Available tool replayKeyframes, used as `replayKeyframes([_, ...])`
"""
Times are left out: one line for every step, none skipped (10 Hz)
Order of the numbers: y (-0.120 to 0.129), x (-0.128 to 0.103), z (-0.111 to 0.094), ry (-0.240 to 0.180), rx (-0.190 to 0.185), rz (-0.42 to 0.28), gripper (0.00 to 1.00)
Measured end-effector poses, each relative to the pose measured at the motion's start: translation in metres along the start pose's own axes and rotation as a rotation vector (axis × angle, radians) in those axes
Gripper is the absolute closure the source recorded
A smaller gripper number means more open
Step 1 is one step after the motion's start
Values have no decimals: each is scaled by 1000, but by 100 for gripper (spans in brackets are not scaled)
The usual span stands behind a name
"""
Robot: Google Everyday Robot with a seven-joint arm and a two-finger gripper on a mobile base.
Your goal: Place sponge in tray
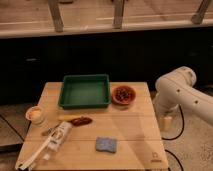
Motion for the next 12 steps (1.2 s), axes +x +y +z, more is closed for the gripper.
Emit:
replayKeyframes([4, -4, 1, 6, 1, -10, 20])
replayKeyframes([8, -6, 2, 13, -1, -18, 20])
replayKeyframes([7, -11, 3, 18, -1, -30, 20])
replayKeyframes([7, -13, 4, 21, -1, -38, 20])
replayKeyframes([9, -15, 5, 31, -3, -46, 20])
replayKeyframes([12, -18, 5, 38, -6, -54, 20])
replayKeyframes([17, -31, 5, 50, -7, -74, 20])
replayKeyframes([20, -41, 5, 58, -8, -92, 20])
replayKeyframes([22, -48, 5, 66, -8, -107, 20])
replayKeyframes([25, -53, 6, 76, -10, -124, 20])
replayKeyframes([27, -58, 6, 82, -11, -138, 20])
replayKeyframes([29, -62, 6, 86, -13, -146, 20])
